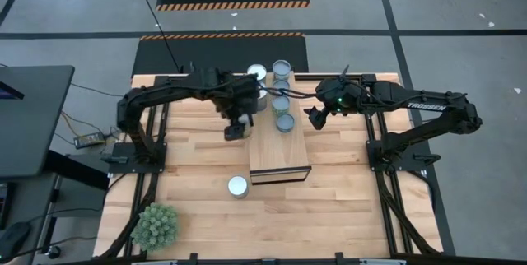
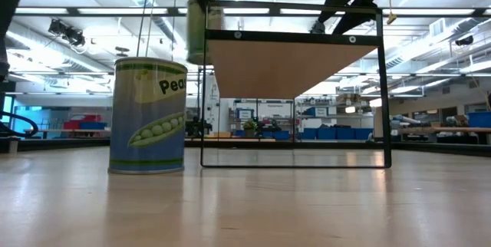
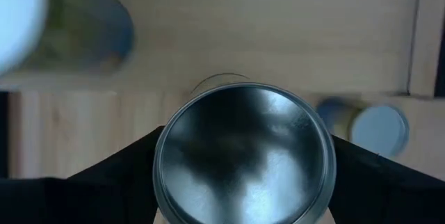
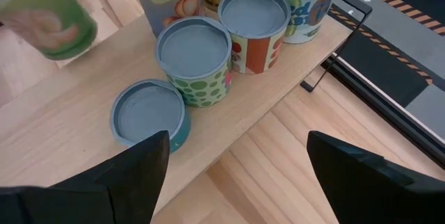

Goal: Pick and place cans onto a shelf
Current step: Put the canned oranges on the shelf

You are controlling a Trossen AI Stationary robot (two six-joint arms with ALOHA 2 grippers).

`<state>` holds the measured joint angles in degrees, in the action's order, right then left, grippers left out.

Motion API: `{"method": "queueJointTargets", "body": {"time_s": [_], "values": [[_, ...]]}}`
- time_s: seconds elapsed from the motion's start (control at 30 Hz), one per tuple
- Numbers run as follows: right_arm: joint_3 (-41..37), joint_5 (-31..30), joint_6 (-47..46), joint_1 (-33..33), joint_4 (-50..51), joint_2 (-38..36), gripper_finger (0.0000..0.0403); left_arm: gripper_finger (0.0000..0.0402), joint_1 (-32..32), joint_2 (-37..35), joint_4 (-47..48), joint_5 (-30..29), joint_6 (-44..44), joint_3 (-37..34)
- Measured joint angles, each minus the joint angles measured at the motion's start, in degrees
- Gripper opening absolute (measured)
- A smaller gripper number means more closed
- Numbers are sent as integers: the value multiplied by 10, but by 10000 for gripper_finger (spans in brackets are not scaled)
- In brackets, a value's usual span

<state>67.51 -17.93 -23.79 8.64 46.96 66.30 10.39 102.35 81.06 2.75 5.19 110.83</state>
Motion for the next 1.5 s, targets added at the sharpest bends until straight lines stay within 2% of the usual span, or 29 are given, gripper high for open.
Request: {"method": "queueJointTargets", "body": {"time_s": [0.13, 0.27, 0.6, 1.03, 1.5], "values": [[0, 0, 0, 0, 0, 0, 347, 312, 4, 38, 9, -15, -1, 66], [0, 0, 0, 0, -2, 0, 347, 312, 7, 63, 12, -23, 0, 101], [0, 0, 0, 0, -5, 0, 347, 312, 7, 76, -38, -50, 0, 88], [0, 3, 4, 0, -9, 0, 347, 312, 7, 77, -65, -51, 0, 87], [0, 8, 4, 0, -10, 0, 347, 350, -1, 90, -88, -51, 9, 87]]}}
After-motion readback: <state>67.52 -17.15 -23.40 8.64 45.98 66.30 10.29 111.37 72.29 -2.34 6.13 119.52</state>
